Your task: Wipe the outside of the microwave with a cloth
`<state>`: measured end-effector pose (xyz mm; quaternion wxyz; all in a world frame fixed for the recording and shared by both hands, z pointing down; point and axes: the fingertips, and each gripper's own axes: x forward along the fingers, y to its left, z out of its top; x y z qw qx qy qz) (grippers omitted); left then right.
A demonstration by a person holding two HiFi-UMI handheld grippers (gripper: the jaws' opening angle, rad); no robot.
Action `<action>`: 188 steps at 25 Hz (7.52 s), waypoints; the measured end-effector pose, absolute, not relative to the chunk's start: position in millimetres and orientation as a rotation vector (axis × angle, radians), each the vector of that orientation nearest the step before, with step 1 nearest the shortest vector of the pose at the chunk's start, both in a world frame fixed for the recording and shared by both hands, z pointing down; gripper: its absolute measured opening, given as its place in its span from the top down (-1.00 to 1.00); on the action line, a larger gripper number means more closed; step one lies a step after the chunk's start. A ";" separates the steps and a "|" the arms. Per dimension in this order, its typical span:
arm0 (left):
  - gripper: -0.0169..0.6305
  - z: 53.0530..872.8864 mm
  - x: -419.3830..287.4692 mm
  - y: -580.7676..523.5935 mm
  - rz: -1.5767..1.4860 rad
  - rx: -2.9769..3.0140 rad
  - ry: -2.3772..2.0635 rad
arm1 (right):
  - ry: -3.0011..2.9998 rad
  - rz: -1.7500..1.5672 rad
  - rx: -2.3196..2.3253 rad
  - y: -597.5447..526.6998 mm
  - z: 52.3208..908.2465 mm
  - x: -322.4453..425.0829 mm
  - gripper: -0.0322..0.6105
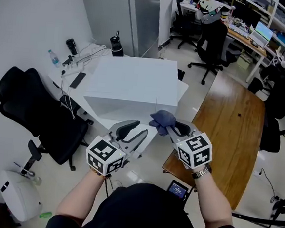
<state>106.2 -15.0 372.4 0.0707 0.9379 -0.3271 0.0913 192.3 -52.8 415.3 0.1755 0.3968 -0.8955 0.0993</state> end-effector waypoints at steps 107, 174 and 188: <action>0.76 572.8 -220.5 -401.6 0.566 2.486 -1.176 | -2.396 0.137 1.459 -330.7 393.8 -59.2 0.89; 0.76 355.0 -181.1 -142.9 0.207 2.630 -1.547 | -2.466 0.180 1.497 -105.7 370.0 44.6 0.90; 0.76 355.9 -61.9 -32.5 0.212 2.758 -1.244 | -2.508 0.168 1.489 -21.8 366.1 60.7 0.90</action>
